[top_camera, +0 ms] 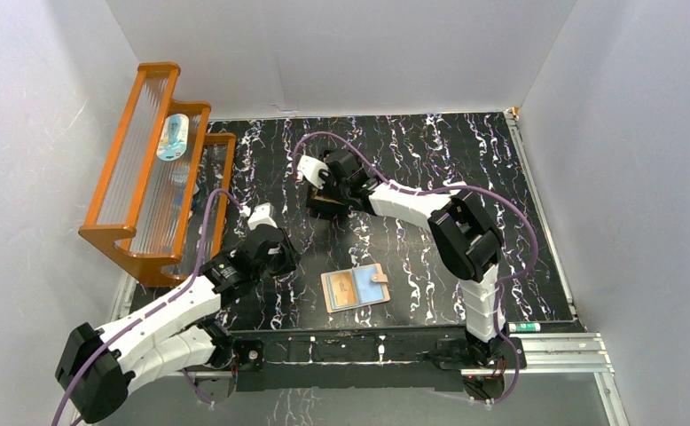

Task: Put the credit cards into the card holder
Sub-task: Pick up the credit card from the storage box.

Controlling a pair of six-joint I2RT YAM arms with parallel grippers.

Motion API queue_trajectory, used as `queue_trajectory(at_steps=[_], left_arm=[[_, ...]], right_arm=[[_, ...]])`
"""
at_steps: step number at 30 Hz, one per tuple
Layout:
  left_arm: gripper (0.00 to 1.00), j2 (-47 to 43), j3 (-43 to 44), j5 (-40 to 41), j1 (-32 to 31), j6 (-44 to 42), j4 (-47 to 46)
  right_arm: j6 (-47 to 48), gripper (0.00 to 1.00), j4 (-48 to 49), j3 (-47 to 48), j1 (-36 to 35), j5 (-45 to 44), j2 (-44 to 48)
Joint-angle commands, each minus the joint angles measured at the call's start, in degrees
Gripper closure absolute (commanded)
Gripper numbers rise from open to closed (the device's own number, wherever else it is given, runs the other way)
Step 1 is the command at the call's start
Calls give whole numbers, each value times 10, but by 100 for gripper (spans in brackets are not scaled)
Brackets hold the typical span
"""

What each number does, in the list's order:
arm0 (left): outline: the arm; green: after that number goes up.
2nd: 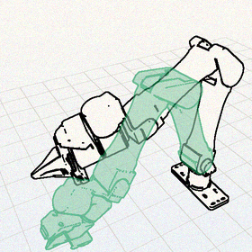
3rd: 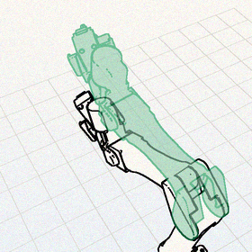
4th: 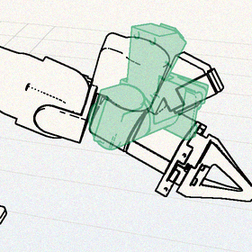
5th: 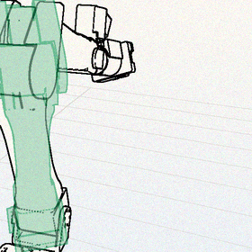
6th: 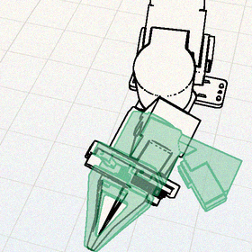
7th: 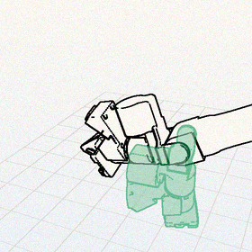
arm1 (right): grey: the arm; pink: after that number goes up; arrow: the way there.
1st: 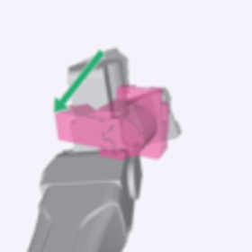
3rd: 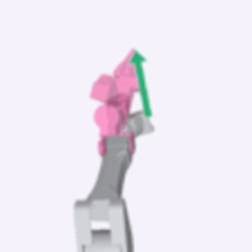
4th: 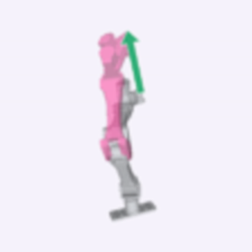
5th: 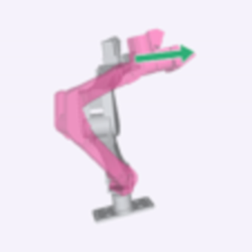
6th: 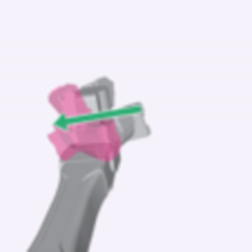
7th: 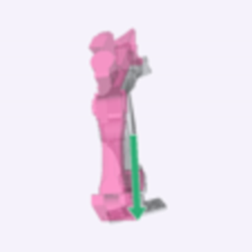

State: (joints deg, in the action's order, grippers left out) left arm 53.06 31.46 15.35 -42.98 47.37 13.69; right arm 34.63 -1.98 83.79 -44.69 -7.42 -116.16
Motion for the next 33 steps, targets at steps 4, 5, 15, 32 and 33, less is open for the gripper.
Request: queue_trajectory(at_steps=[4, 5, 15, 32, 33], left_arm=[[73, -32, 9, 3, -3, 4, 2], [73, -31, 11, 2, -3, 5, 4], [71, -13, 34, -85, -2, 23, -5], [52, -74, 102, -184, 1, 66, -82], [51, -83, 99, -185, 2, 70, -91]], right_arm=[[-34, 95, -34, 34, 2, 40, 47], [-41, 97, -36, 35, 1, 43, 50], [-165, 100, -45, 35, 9, 70, 102], [-699, 100, 188, -294, 16, 264, 440], [-729, 100, 218, -322, 16, 271, 461]])
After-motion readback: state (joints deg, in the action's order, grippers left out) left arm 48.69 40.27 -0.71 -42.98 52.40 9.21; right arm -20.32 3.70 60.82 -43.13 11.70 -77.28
